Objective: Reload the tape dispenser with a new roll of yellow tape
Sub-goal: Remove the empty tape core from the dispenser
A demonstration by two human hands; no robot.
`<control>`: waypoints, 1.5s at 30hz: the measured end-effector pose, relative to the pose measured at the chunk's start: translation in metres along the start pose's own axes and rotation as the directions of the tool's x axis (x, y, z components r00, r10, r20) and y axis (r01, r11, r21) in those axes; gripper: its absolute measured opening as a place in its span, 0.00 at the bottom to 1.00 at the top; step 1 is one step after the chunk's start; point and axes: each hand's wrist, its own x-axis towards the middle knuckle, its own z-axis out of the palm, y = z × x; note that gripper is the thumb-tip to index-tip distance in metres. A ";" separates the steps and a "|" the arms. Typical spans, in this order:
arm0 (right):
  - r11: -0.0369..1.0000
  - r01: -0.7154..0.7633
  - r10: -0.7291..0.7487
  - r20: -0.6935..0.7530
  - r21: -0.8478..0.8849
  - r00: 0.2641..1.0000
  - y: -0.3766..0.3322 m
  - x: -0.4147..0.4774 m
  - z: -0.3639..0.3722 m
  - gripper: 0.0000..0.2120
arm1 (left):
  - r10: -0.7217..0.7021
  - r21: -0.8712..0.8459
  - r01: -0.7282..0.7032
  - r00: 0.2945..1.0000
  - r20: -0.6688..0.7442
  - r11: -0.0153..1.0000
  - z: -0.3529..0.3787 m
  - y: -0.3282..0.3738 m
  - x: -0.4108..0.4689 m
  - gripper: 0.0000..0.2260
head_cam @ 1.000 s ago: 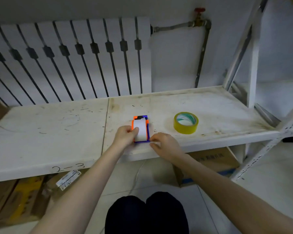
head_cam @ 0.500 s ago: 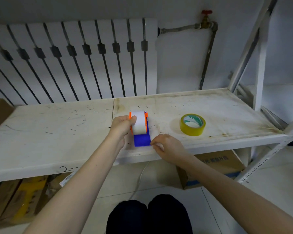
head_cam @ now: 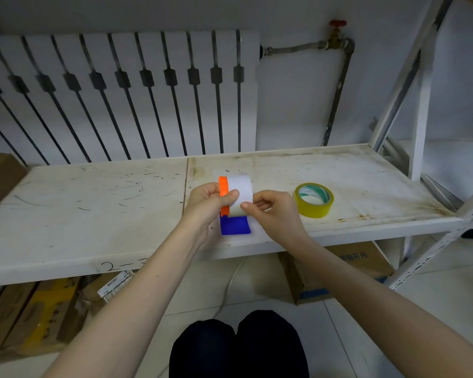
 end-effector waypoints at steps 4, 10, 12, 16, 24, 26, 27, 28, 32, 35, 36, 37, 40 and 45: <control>0.988 -0.109 0.106 0.032 0.106 0.994 0.001 0.002 -0.006 0.10 | -0.051 -0.025 0.050 0.999 -0.012 0.998 0.002 -0.002 0.001 0.11; 0.944 -0.261 0.248 0.089 0.203 0.965 0.014 0.003 -0.013 0.10 | -0.123 -0.052 0.122 0.992 -0.023 0.991 0.015 -0.006 0.002 0.05; 0.932 -0.281 0.271 0.074 0.229 0.960 0.018 0.002 -0.016 0.08 | -0.138 -0.055 0.136 0.989 -0.049 0.989 0.022 -0.008 0.003 0.06; 0.926 -0.309 0.308 0.039 0.219 0.951 0.024 0.000 -0.021 0.06 | -0.202 -0.087 0.192 0.972 -0.118 0.977 0.038 -0.013 0.007 0.12; 0.868 -0.362 0.379 0.016 0.341 0.925 0.035 -0.003 -0.031 0.06 | 0.059 0.187 -0.033 0.989 -0.139 0.982 0.060 -0.018 0.007 0.13; 0.879 -0.336 0.359 -0.005 0.339 0.933 0.038 -0.004 -0.035 0.06 | 0.075 0.195 -0.049 0.989 -0.129 0.980 0.061 -0.018 0.007 0.12; 0.905 -0.308 0.334 -0.042 0.293 0.942 0.040 -0.005 -0.037 0.07 | 0.060 0.164 -0.038 0.989 -0.133 0.986 0.061 -0.015 0.006 0.10; 0.929 -0.283 0.310 -0.082 0.236 0.947 0.042 -0.005 -0.039 0.08 | 0.035 0.112 -0.018 0.988 -0.148 0.994 0.061 -0.013 0.007 0.10; 0.942 -0.243 0.284 -0.163 0.232 0.945 0.044 -0.003 -0.055 0.08 | -0.048 -0.004 0.048 0.985 -0.163 0.999 0.057 -0.005 0.007 0.09; 0.914 -0.251 0.289 -0.078 0.320 0.954 0.042 -0.001 -0.068 0.07 | -0.050 0.016 0.053 0.987 -0.155 0.998 0.055 -0.003 0.012 0.11; 0.917 -0.242 0.273 -0.054 0.318 0.961 0.041 -0.001 -0.072 0.06 | -0.053 0.024 0.057 0.987 -0.150 0.998 0.055 -0.003 0.013 0.10; 0.922 -0.227 0.255 -0.051 0.312 0.966 0.041 0.000 -0.074 0.05 | -0.061 0.024 0.066 0.987 -0.145 0.998 0.056 -0.004 0.014 0.09; 0.965 -0.143 0.188 -0.201 0.218 0.961 0.050 0.006 -0.086 0.07 | -0.096 -0.006 0.096 0.985 -0.140 0.995 0.061 -0.004 0.013 0.08; 0.965 -0.245 0.163 -0.512 -0.097 0.844 0.088 0.027 -0.123 0.08 | -0.096 -0.048 0.091 0.989 -0.114 0.995 0.070 0.001 0.011 0.10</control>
